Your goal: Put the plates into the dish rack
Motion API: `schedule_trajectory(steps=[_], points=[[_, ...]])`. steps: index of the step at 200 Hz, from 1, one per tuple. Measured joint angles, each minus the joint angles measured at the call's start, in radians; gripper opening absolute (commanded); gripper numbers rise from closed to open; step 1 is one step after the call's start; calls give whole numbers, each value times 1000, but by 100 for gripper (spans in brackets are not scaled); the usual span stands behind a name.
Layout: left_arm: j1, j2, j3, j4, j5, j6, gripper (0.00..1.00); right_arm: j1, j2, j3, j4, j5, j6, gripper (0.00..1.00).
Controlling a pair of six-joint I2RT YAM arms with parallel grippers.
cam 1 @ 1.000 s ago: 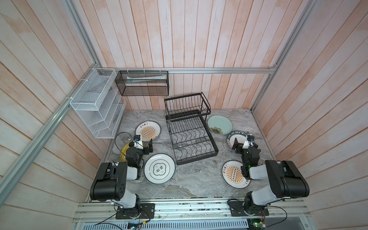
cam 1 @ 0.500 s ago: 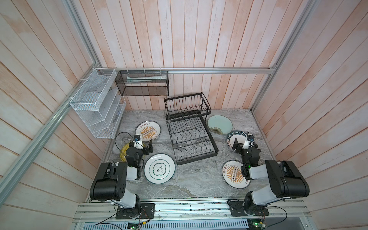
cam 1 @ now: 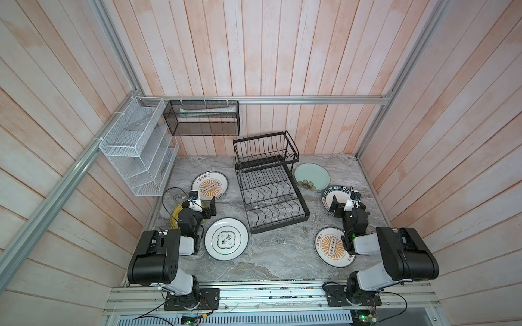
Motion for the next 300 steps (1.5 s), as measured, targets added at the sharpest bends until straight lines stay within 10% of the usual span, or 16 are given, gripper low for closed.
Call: schedule_trajectory(steps=[89,178,300], points=[[-25,-97,63,-142,-116,-27,100,57,-58,-21,10,149,-5,98],[-60,-504,146,-543,-294,-232,100,116,-578,76,-431,294,90,98],[-108,-522,492,-942,-106,-525,100,126,-822,190,-1002,170,264,98]])
